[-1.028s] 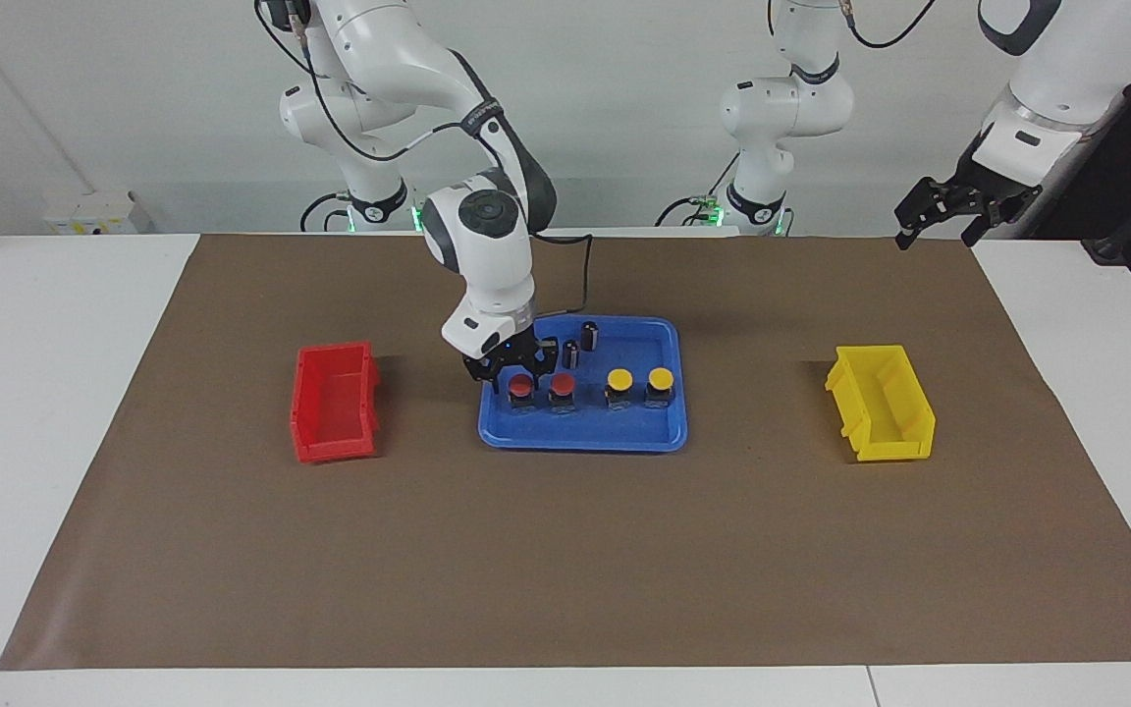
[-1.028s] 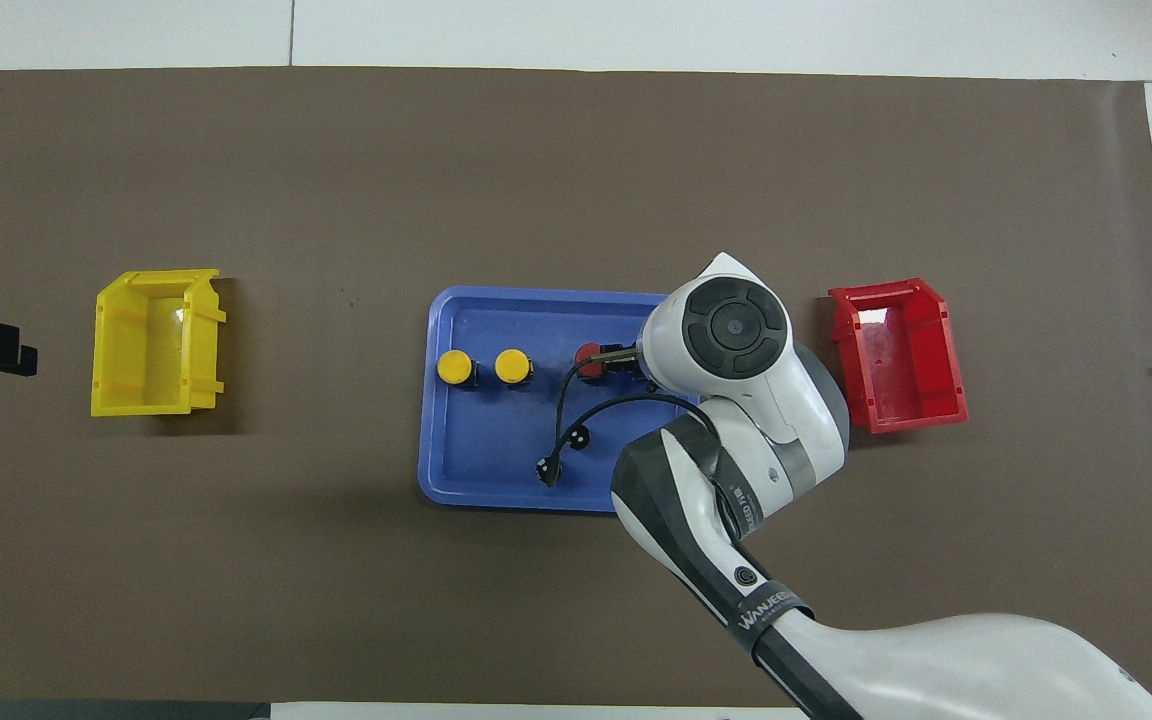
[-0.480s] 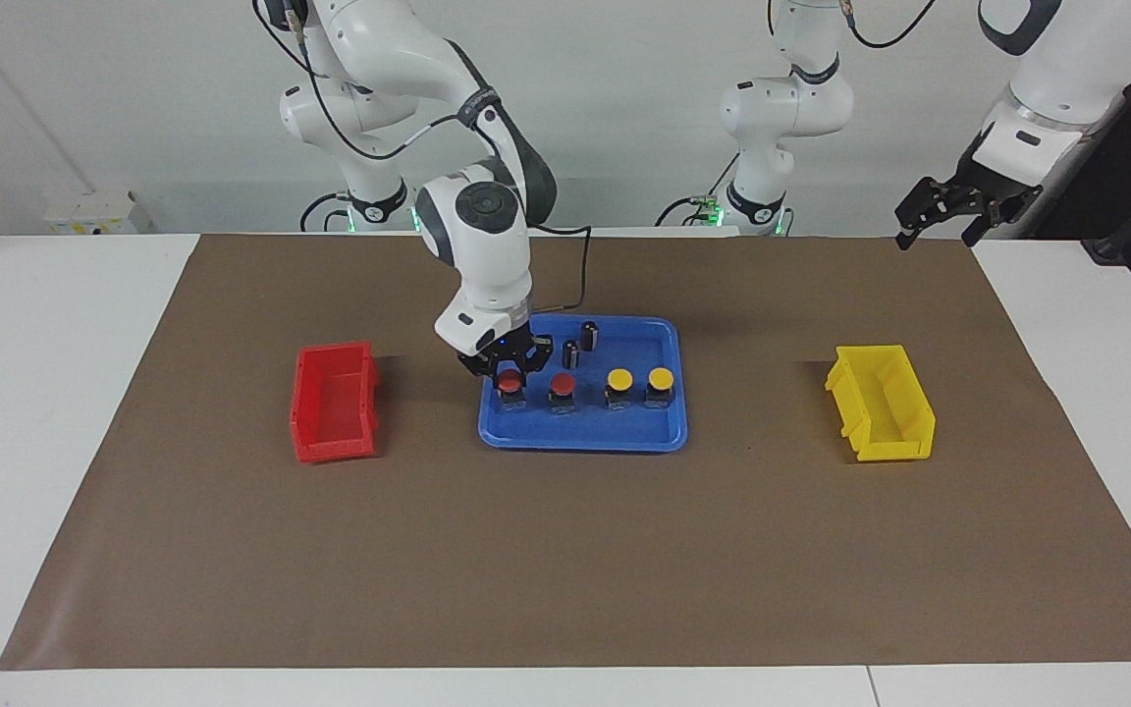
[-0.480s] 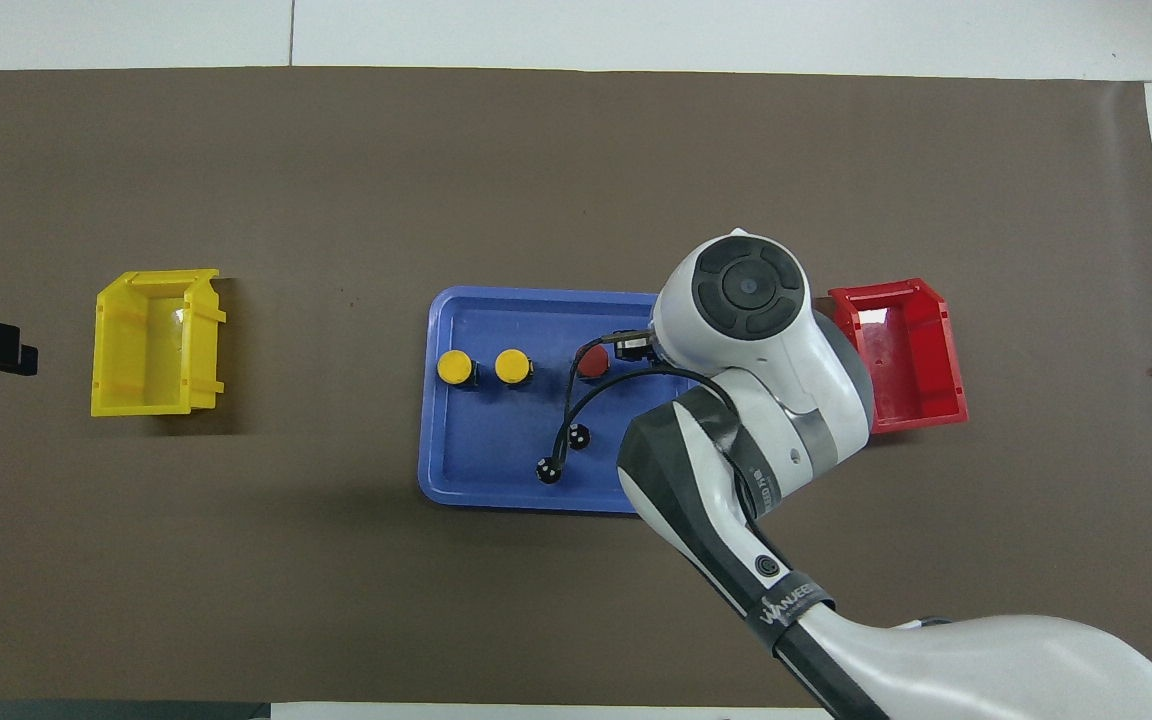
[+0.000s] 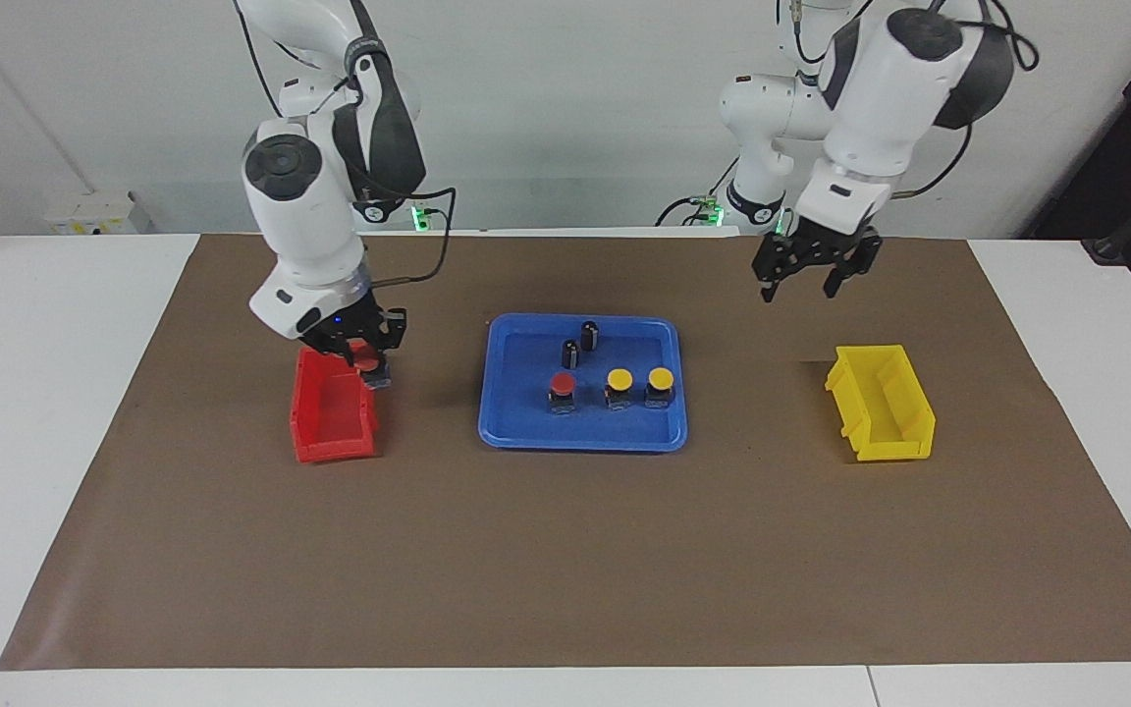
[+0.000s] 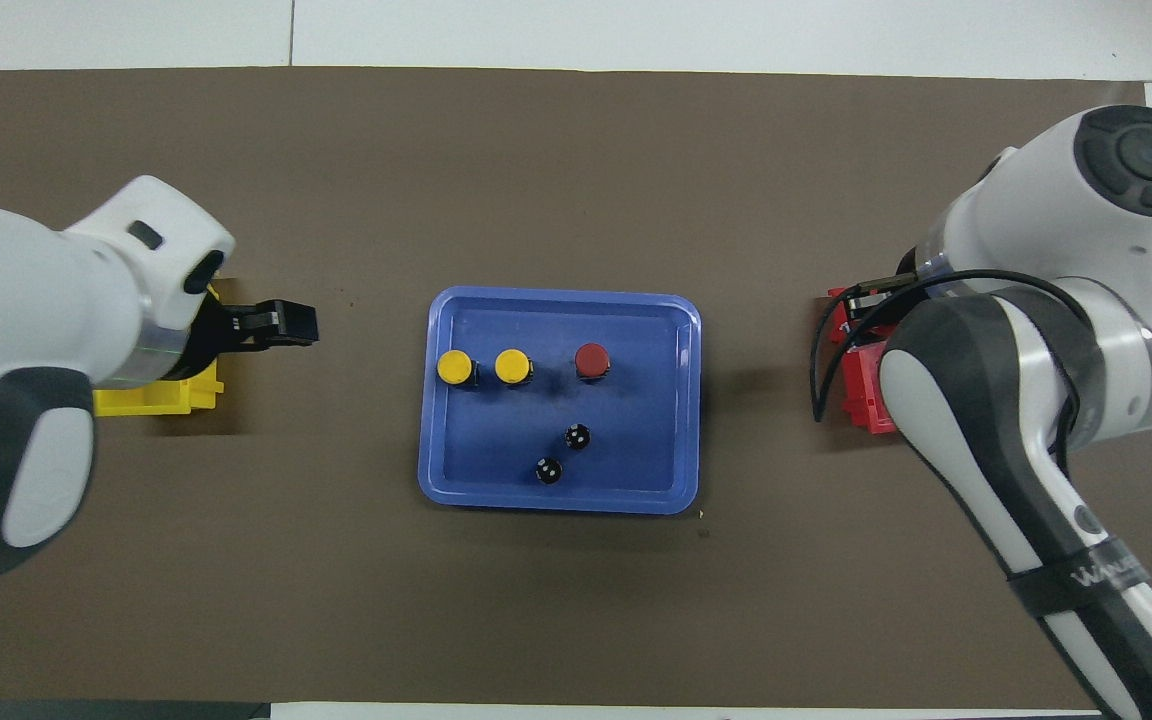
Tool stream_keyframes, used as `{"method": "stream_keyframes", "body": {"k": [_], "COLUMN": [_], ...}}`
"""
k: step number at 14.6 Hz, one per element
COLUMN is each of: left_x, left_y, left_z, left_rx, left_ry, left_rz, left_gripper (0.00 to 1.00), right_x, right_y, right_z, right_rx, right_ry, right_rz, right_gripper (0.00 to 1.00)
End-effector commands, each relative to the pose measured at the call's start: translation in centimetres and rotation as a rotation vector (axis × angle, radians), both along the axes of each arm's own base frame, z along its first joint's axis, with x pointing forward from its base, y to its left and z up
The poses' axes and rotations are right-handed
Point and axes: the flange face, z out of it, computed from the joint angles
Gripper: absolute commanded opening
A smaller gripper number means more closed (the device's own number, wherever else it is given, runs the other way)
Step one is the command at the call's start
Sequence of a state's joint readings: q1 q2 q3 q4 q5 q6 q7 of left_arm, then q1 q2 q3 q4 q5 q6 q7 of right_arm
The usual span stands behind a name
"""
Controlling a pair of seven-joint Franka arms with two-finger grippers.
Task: Sort red and yellow buttons by color
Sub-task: 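Drop the red button into the red bin while the left gripper reaches the tray, then grasp a yellow button with the left gripper while the right gripper returns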
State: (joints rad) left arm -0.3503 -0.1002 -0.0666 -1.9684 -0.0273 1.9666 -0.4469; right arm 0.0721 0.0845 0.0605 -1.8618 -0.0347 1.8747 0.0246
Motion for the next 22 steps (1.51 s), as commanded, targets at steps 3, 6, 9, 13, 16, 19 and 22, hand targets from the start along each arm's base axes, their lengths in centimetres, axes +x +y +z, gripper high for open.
{"method": "stream_keyframes", "body": {"k": [3,6,9,13,16,19,22], "left_x": [1.1,1.2,1.5,0.3,-0.3,-0.7,-0.6], "left_y": [-6.1,-8.2,-9.0,-9.8,-10.3,-10.0,-9.8], "left_z": [-8.4,-11.4,-13.7,-15.2,-15.6,-16.4,-16.4], "left_rx": [-0.02,-0.026,-0.02,-0.02,-0.017,-0.01,-0.01], "left_ry": [0.02,0.019,0.03,0.031,0.036,0.046,0.046], "left_rz": [0.024,0.015,0.003,-0.01,-0.022,-0.022,-0.014], "left_gripper": [0.81,0.8,0.8,0.8,0.8,0.75,0.11], "right_x": [-2.3,-4.1,-5.3,-7.0,-7.2,-6.6,-3.7], "right_y": [-4.2,-4.9,-5.4,-6.0,-6.4,-6.3,-6.5], "right_z": [-4.2,-6.3,-8.3,-10.6,-11.1,-10.4,-5.9], "right_rx": [0.005,0.005,0.006,0.006,0.006,0.006,0.006], "right_ry": [-0.058,-0.089,-0.096,-0.103,-0.107,-0.096,-0.069], "right_rz": [0.042,0.064,0.055,0.059,0.051,0.065,0.084], "right_gripper": [0.33,0.33,0.33,0.33,0.41,0.55,0.66]}}
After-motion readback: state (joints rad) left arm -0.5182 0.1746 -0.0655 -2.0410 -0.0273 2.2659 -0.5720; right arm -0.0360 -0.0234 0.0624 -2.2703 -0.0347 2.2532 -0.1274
